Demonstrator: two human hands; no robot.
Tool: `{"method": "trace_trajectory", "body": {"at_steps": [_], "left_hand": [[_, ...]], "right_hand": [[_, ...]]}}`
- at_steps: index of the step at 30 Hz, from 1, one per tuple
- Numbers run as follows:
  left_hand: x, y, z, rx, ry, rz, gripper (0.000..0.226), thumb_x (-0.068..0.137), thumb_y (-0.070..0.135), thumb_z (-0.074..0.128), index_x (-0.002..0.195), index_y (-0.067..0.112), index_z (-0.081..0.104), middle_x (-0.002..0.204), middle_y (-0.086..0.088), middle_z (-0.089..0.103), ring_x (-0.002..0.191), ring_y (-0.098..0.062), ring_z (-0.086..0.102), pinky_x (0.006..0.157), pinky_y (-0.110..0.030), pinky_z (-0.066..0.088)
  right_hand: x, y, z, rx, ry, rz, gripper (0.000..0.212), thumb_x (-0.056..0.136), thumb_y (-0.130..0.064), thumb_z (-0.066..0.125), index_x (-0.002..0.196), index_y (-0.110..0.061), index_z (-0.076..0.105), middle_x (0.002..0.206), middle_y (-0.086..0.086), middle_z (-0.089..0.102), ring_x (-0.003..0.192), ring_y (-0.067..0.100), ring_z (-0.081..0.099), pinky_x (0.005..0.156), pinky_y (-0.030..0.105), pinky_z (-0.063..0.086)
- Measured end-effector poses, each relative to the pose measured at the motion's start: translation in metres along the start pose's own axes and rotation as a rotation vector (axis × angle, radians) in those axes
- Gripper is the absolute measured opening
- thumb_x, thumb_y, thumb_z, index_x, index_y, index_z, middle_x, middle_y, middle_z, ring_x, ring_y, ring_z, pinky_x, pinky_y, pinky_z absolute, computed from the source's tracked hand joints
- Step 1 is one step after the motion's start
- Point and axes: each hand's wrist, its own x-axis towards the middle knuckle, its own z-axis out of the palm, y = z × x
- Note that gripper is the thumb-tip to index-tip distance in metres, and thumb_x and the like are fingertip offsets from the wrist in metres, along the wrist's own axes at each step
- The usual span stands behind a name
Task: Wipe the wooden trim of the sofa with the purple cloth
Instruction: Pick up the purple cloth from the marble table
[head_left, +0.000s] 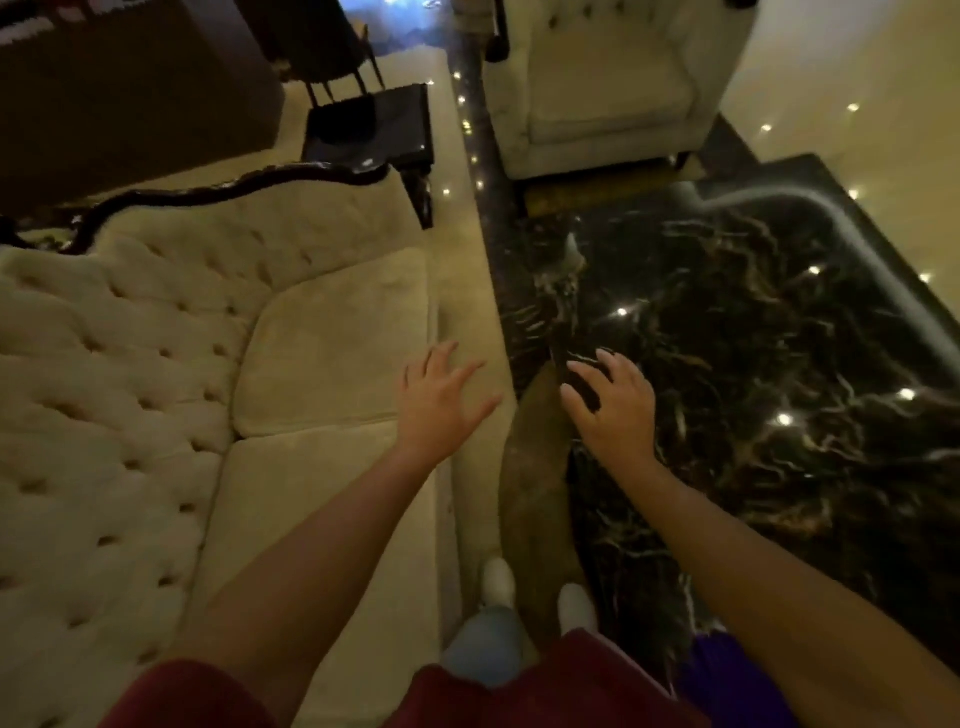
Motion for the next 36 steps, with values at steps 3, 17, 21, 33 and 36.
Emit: {"method": "trace_trajectory", "body": {"at_steps": [3, 17, 21, 33, 36], "left_hand": [[0.008, 0.010, 0.012, -0.015, -0.078, 0.047, 0.062, 0.093, 0.067, 0.058, 0.147, 0.036, 0.055, 0.166, -0.004, 0.035, 0.157, -0.031, 0.023, 0.124, -0.059, 0.020], [0.005, 0.043, 0.097, -0.230, -0.230, 0.271, 0.070, 0.092, 0.078, 0.045, 0.155, 0.050, 0.031, 0.166, 0.004, 0.034, 0.151, -0.031, 0.033, 0.117, -0.059, 0.036], [-0.016, 0.082, 0.122, -0.257, -0.342, 0.313, 0.070, 0.091, 0.073, 0.052, 0.154, 0.046, 0.036, 0.166, -0.001, 0.033, 0.148, -0.033, 0.035, 0.113, -0.060, 0.040], [-0.060, 0.185, 0.250, -0.366, -0.617, 0.294, 0.074, 0.092, 0.058, 0.066, 0.156, 0.041, 0.033, 0.168, -0.009, 0.027, 0.153, -0.036, 0.027, 0.120, -0.060, 0.036], [-0.068, 0.208, 0.282, -0.387, -0.606, 0.232, 0.080, 0.089, 0.061, 0.067, 0.156, 0.042, 0.029, 0.167, -0.009, 0.027, 0.153, -0.037, 0.028, 0.120, -0.057, 0.035]], "right_hand": [[-0.017, 0.014, 0.001, -0.054, 0.039, 0.103, 0.048, 0.100, -0.057, 0.054, 0.139, -0.033, 0.065, 0.158, 0.005, 0.052, 0.153, 0.031, 0.036, 0.120, 0.063, 0.031], [-0.119, 0.038, 0.003, -0.179, 0.058, 0.484, 0.061, 0.096, -0.065, 0.048, 0.149, -0.035, 0.055, 0.167, 0.007, 0.038, 0.158, 0.034, 0.024, 0.122, 0.066, 0.026], [-0.159, 0.070, -0.011, -0.154, 0.063, 0.605, 0.076, 0.095, -0.068, 0.047, 0.161, -0.034, 0.030, 0.169, 0.008, 0.034, 0.157, 0.032, 0.025, 0.123, 0.060, 0.027], [-0.270, 0.210, -0.023, -0.118, -0.129, 0.786, 0.083, 0.094, -0.061, 0.060, 0.162, -0.035, 0.020, 0.168, 0.014, 0.030, 0.154, 0.037, 0.030, 0.118, 0.058, 0.041], [-0.287, 0.241, -0.018, -0.072, -0.151, 0.862, 0.087, 0.094, -0.064, 0.059, 0.164, -0.037, 0.013, 0.172, 0.012, 0.022, 0.157, 0.037, 0.025, 0.119, 0.055, 0.039]]}}
